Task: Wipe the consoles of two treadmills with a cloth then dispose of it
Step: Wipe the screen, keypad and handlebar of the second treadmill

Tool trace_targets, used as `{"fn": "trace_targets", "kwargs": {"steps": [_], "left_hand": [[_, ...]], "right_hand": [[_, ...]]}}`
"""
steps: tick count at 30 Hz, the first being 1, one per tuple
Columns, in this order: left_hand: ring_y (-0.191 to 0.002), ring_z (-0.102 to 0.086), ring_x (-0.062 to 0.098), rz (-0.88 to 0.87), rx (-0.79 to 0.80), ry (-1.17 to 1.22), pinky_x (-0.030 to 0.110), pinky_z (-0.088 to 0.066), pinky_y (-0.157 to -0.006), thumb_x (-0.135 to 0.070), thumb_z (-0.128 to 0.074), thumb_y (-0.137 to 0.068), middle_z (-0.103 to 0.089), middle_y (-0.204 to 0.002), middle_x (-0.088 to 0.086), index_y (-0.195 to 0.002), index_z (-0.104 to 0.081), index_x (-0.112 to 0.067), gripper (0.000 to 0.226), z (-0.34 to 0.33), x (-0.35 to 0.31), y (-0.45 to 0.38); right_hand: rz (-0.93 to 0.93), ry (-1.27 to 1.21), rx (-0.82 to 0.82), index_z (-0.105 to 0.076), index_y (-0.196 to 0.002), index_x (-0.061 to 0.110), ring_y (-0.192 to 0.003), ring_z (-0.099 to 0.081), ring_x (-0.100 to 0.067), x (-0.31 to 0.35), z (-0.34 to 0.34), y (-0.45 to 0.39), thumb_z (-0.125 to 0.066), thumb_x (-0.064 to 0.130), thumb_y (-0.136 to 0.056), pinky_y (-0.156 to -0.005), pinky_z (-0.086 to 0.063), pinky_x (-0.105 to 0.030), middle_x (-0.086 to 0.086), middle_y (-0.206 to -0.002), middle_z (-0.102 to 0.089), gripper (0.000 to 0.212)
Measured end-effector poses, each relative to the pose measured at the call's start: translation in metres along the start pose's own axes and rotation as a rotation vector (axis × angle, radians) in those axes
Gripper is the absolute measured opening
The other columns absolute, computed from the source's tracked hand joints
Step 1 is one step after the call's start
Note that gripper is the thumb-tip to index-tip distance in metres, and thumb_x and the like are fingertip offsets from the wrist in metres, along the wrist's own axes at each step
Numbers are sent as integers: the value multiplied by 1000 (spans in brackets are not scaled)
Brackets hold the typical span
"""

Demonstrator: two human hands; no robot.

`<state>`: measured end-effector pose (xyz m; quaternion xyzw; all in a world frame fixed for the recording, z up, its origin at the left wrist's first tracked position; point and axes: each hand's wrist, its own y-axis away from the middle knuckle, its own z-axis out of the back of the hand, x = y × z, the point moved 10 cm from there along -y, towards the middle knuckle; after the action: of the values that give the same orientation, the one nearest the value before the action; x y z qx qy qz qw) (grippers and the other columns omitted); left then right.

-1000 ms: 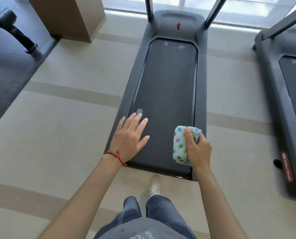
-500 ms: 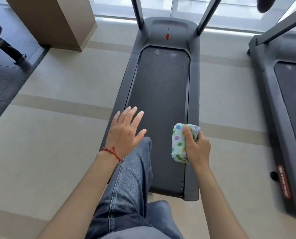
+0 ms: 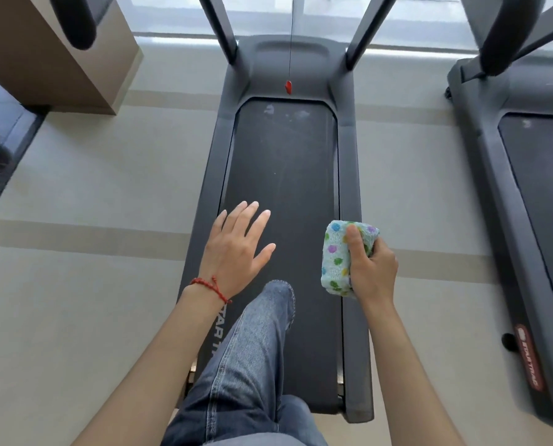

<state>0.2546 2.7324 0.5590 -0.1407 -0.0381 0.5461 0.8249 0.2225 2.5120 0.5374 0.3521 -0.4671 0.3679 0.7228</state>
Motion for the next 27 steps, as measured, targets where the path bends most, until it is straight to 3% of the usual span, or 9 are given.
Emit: {"fn": "trace_targets", "kwargs": {"steps": [7, 17, 24, 27], "left_hand": [[-118, -52, 32, -79, 2, 28, 49, -44, -97, -38, -42, -89, -58, -124, 15, -123, -59, -6, 50, 28, 23, -119], [-118, -53, 34, -91, -3, 88, 51, -43, -98, -38, -41, -90, -58, -125, 16, -124, -59, -6, 50, 77, 23, -206], [-119, -52, 33, -86, -22, 93, 51, -43, -98, -37, -42, -89, -57, -125, 16, -124, -58, -5, 50, 76, 24, -264], [-119, -51, 32, -64, -45, 80, 51, -43, -98, -37, -42, -89, -57, -125, 16, -124, -58, -5, 50, 74, 27, -300]], "right_hand": [[-39, -41, -45, -50, -64, 22, -50, -54, 7, 83, -18, -82, -57, 33, -88, -45, -41, -6, 8, -63, -55, 28], [-17, 7, -60, -51, -66, 24, -60, -56, -3, 167, -5, -134, -56, 36, -88, -46, -43, -7, 9, -65, -56, 26], [32, -14, -52, -50, -67, 22, -53, -57, 5, 203, -4, -190, -56, 33, -89, -44, -42, -6, 9, -65, -56, 25], [53, -25, -25, -51, -70, 20, -60, -58, -1, 220, -9, -225, -56, 34, -89, -46, -45, -8, 9, -67, -56, 23]]}}
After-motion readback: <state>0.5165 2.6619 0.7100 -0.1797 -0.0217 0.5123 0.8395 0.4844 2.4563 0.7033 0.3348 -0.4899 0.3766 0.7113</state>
